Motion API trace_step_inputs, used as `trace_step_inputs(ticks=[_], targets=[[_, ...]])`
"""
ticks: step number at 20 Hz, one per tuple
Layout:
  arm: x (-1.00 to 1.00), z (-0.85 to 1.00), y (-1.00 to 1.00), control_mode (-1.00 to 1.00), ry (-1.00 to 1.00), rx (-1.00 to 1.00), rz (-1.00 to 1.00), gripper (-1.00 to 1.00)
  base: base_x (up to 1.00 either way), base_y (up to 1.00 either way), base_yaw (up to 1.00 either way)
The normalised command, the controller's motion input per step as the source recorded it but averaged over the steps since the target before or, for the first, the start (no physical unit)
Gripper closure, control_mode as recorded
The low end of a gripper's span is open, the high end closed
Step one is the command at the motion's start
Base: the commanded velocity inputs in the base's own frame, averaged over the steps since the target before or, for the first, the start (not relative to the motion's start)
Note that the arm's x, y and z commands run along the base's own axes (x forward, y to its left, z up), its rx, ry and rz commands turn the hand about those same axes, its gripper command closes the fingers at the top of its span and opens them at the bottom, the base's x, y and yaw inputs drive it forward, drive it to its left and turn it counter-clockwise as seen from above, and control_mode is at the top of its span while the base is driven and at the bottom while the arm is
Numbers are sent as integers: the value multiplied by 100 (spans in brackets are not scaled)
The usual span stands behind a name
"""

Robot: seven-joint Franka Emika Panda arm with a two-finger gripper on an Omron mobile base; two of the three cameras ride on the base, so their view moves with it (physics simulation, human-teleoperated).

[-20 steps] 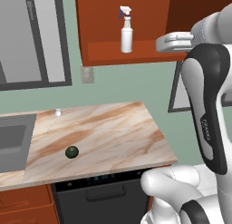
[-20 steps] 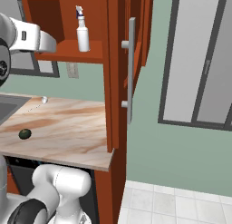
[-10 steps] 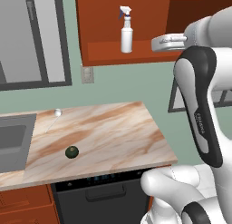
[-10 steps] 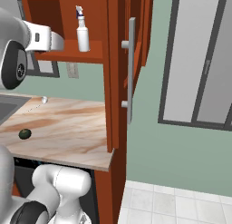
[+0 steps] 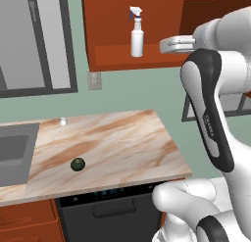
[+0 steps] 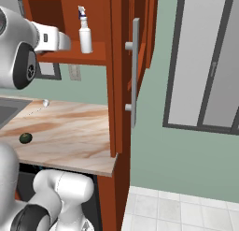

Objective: Open the cabinet. Pick the spray and place it next to the sink. Then close the cabinet.

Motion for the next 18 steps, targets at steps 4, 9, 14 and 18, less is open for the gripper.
trace_step_inputs(ticks=[4, 9, 14, 18], targets=[[22, 10, -3, -100, 0, 0, 0, -100, 0, 0, 0], [23, 14, 0, -100, 0, 0, 0, -100, 0, 0, 0], [26, 5, 0, -100, 0, 0, 0, -100, 0, 0, 0], [29, 0, 0, -100, 0, 0, 0, -100, 0, 0, 0]])
